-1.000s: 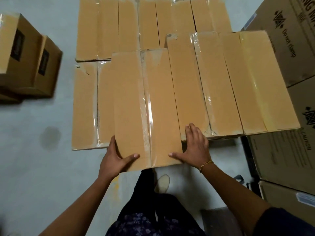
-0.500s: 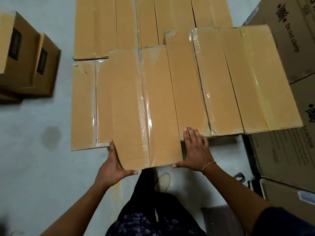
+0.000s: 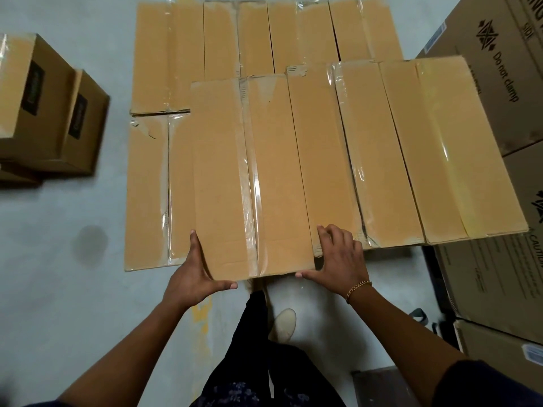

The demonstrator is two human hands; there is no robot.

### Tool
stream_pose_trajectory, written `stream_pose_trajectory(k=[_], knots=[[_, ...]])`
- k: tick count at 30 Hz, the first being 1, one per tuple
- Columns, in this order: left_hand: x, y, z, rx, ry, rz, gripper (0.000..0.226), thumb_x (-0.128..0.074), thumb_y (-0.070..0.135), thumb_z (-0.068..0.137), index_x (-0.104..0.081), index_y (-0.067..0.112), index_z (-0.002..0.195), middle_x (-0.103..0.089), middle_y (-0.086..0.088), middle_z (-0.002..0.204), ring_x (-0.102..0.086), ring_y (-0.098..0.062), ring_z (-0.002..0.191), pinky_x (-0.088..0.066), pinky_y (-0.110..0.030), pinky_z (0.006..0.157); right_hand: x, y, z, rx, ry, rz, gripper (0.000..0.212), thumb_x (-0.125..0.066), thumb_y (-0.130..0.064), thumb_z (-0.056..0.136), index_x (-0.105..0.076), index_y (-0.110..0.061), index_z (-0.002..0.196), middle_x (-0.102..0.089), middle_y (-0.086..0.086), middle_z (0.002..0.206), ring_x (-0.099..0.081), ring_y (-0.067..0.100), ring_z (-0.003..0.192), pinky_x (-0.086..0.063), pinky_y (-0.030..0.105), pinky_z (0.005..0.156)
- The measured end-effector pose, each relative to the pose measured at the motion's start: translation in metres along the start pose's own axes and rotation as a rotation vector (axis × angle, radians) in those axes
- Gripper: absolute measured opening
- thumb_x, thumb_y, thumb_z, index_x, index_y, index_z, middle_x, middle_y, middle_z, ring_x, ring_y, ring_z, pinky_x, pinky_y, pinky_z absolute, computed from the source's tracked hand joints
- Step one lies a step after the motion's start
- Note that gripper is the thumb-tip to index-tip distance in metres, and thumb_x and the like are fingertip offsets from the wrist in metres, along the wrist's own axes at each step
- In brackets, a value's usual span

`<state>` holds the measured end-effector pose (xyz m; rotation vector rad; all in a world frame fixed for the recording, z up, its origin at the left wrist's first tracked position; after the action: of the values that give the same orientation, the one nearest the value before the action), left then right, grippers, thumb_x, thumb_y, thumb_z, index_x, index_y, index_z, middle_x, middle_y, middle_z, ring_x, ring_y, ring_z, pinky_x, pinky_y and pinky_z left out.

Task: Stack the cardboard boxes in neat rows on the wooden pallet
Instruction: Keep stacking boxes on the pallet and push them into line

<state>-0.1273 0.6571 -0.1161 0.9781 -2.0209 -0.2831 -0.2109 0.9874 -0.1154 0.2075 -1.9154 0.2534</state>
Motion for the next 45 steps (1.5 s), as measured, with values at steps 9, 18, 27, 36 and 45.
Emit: stream_pose_trajectory(k=[9, 18, 27, 36, 45], knots=[[0.007, 0.003, 0.007, -0.012, -0.003, -0.006, 0.167, -0.09, 0.075, 0.048, 0.035, 0.039, 0.152, -0.028, 0.0, 0.168, -0.048, -0.034, 0.139, -0.053, -0.047, 0.099, 0.0, 0.003, 0.009, -0.008, -0.04, -0.042, 0.137, -0.041, -0.103, 0.058, -0.023, -0.012, 0.159, -0.021, 0.011, 0.166, -0.027, 0.032, 0.148, -0.035, 0.051, 0.111], [0.005, -0.003, 0.007, 0.004, 0.014, -0.05, 0.165, -0.09, 0.077, 0.044, 0.025, 0.04, 0.156, -0.039, 0.001, 0.161, -0.053, -0.034, 0.134, -0.053, -0.048, 0.098, -0.002, 0.001, 0.012, -0.022, -0.104, 0.0, 0.139, -0.055, -0.095, 0.061, -0.004, -0.014, 0.162, 0.0, 0.004, 0.171, -0.005, 0.028, 0.157, -0.022, 0.051, 0.122], [0.012, 0.001, 0.02, 0.004, 0.02, -0.048, 0.165, -0.089, 0.079, 0.041, 0.021, 0.039, 0.157, -0.039, 0.002, 0.162, -0.053, -0.033, 0.135, -0.053, -0.049, 0.1, 0.003, -0.001, 0.018, -0.049, -0.019, 0.033, 0.124, -0.066, -0.087, 0.06, -0.033, -0.013, 0.154, -0.031, 0.006, 0.162, -0.03, 0.029, 0.148, -0.038, 0.05, 0.111], [0.016, 0.004, 0.026, -0.017, 0.022, -0.061, 0.164, -0.091, 0.077, 0.041, 0.019, 0.041, 0.157, -0.04, 0.004, 0.161, -0.054, -0.032, 0.134, -0.052, -0.049, 0.1, 0.007, -0.002, 0.023, -0.062, 0.034, 0.01, 0.114, -0.07, -0.086, 0.058, -0.045, -0.014, 0.144, -0.041, 0.006, 0.153, -0.039, 0.028, 0.137, -0.046, 0.048, 0.097], [0.015, 0.003, 0.023, -0.053, 0.028, -0.072, 0.154, -0.094, 0.068, 0.048, 0.01, 0.038, 0.157, -0.048, 0.005, 0.152, -0.059, -0.032, 0.124, -0.054, -0.045, 0.092, 0.01, -0.005, 0.022, -0.067, 0.029, 0.0, 0.113, -0.072, -0.084, 0.057, -0.045, -0.014, 0.141, -0.043, 0.007, 0.151, -0.041, 0.028, 0.135, -0.047, 0.047, 0.095]])
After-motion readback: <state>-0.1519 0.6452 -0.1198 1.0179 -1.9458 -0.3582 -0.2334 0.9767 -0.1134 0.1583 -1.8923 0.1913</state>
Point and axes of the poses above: each hand's wrist, its own z-axis towards the middle knuckle, its own x-axis out of the back of the hand, y = z × x, the point moved 1 cm from there along z, towards the middle knuckle
